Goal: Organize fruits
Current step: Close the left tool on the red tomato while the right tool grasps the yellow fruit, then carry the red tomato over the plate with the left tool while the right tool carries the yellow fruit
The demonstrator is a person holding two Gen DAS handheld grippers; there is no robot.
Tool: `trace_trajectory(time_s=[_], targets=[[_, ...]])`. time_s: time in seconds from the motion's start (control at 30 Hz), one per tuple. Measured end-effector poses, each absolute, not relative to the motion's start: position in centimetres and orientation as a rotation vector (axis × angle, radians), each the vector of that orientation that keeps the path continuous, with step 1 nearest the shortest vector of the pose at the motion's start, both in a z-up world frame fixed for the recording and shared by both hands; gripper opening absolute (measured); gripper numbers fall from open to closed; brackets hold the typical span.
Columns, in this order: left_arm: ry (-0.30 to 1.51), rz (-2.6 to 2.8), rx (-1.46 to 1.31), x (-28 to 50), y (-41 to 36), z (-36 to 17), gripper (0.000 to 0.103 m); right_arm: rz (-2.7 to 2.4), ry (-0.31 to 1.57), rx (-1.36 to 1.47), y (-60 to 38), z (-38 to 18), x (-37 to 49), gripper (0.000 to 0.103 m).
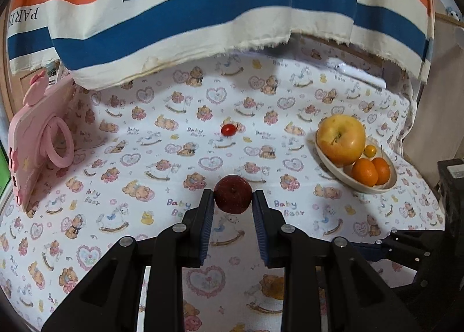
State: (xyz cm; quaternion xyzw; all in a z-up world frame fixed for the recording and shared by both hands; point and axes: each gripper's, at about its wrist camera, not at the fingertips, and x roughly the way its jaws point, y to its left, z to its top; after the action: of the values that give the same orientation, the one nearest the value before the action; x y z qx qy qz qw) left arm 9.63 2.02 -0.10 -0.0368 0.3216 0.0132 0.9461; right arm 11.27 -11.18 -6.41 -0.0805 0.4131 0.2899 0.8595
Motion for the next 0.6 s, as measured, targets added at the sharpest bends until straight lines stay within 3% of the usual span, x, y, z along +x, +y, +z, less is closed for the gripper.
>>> trace_trajectory(time_s=[0.13,0.37,0.47,0.6], targets=[[0.668,0.028,-0.063,9.81,1.87,-0.48,0.026,0.601,0.859,-0.184,-11.06,-6.34,11.20,0.046],[0.671,0.028,-0.065,9.88,1.84,-0.50,0.026,0.595,0.859,-0.204,-10.78,-6.61,11.16,0.035],[0.668,0.029,-0.063,9.88,1.84,-0.47,0.026,0.609,0.856,-0.222,-10.54,-6.67,10.99,0.024],[0.668,0.024,-0.062,9.93,1.79,-0.48,0.026,0.609,0.825,-0.234,-10.48,-6.40,10.67,0.024]])
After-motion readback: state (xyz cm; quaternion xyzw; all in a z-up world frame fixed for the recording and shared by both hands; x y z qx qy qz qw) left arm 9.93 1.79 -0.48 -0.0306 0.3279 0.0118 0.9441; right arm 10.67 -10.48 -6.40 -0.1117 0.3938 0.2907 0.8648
